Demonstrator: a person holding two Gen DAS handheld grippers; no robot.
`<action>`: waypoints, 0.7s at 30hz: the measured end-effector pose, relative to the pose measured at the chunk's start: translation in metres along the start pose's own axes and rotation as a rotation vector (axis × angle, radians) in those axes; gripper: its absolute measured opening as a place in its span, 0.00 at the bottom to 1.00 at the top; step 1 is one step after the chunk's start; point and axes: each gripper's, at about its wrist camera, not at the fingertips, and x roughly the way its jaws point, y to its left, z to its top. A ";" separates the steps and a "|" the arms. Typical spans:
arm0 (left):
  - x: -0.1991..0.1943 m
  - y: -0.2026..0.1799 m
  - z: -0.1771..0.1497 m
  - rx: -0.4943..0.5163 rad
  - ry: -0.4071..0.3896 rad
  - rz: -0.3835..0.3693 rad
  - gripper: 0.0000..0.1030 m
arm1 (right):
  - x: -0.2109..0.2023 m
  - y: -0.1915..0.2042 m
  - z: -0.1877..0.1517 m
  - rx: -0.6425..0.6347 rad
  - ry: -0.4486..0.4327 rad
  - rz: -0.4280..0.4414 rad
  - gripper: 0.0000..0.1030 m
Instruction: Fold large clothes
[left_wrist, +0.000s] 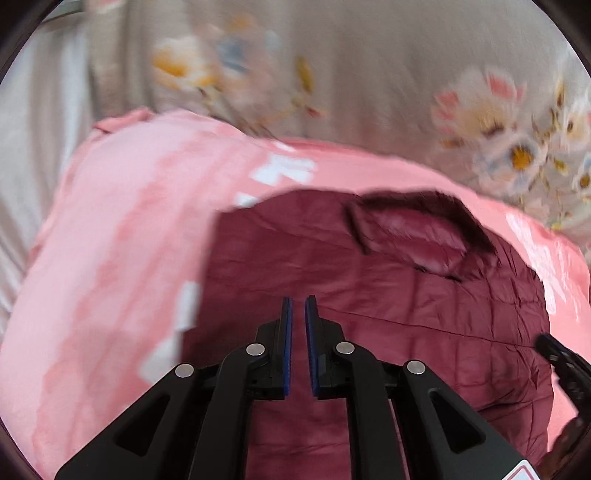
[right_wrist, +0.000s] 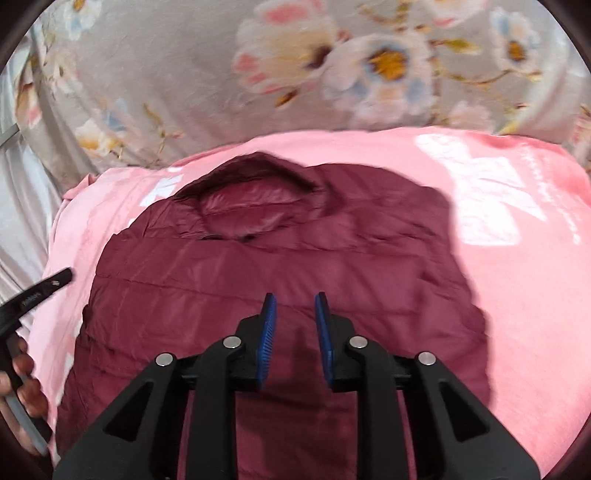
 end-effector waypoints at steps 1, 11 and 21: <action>0.009 -0.008 -0.002 0.009 0.027 -0.010 0.09 | 0.010 0.001 -0.001 0.003 0.025 0.008 0.20; 0.048 -0.030 -0.053 0.091 0.082 0.022 0.09 | 0.030 -0.003 -0.064 0.013 0.057 0.010 0.20; 0.054 -0.045 -0.071 0.191 0.010 0.119 0.09 | 0.036 0.013 -0.072 -0.069 -0.002 -0.080 0.20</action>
